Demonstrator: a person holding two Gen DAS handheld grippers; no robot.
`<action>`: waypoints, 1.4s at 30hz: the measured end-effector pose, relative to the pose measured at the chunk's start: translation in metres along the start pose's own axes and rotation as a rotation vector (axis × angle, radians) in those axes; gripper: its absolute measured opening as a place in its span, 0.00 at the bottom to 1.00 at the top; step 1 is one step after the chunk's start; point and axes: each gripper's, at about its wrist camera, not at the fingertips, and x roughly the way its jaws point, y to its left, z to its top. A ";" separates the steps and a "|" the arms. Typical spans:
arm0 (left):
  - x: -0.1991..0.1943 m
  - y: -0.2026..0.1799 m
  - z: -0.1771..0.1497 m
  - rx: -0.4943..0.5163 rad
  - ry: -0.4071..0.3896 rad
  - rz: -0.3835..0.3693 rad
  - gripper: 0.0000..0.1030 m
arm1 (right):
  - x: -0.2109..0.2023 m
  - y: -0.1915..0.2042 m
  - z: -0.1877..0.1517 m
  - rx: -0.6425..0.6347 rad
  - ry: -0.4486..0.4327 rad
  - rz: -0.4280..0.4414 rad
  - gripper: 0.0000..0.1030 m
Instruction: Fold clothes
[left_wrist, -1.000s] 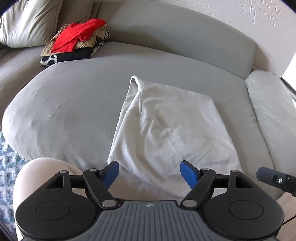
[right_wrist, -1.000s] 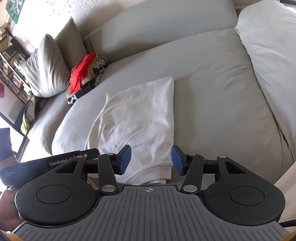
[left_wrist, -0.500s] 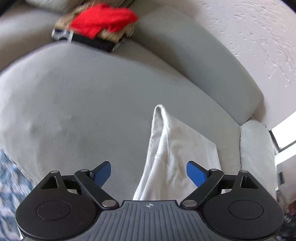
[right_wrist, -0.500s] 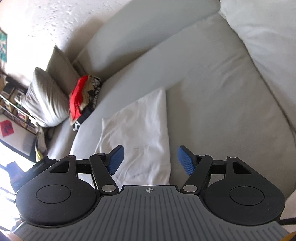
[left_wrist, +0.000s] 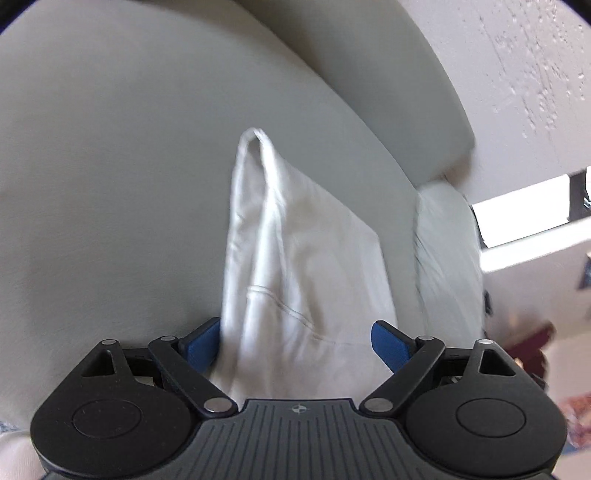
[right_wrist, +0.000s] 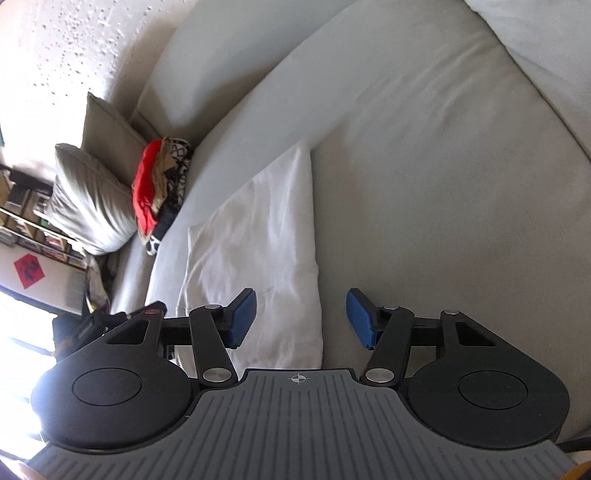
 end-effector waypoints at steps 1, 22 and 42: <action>0.005 0.000 0.002 -0.007 0.020 -0.015 0.85 | 0.002 -0.002 0.003 0.009 0.009 0.012 0.58; 0.072 -0.020 0.040 0.038 0.148 -0.089 0.74 | 0.101 -0.002 0.065 0.052 0.101 0.150 0.34; -0.040 -0.172 -0.123 0.625 -0.468 0.297 0.11 | -0.051 0.120 -0.047 -0.511 -0.449 -0.034 0.07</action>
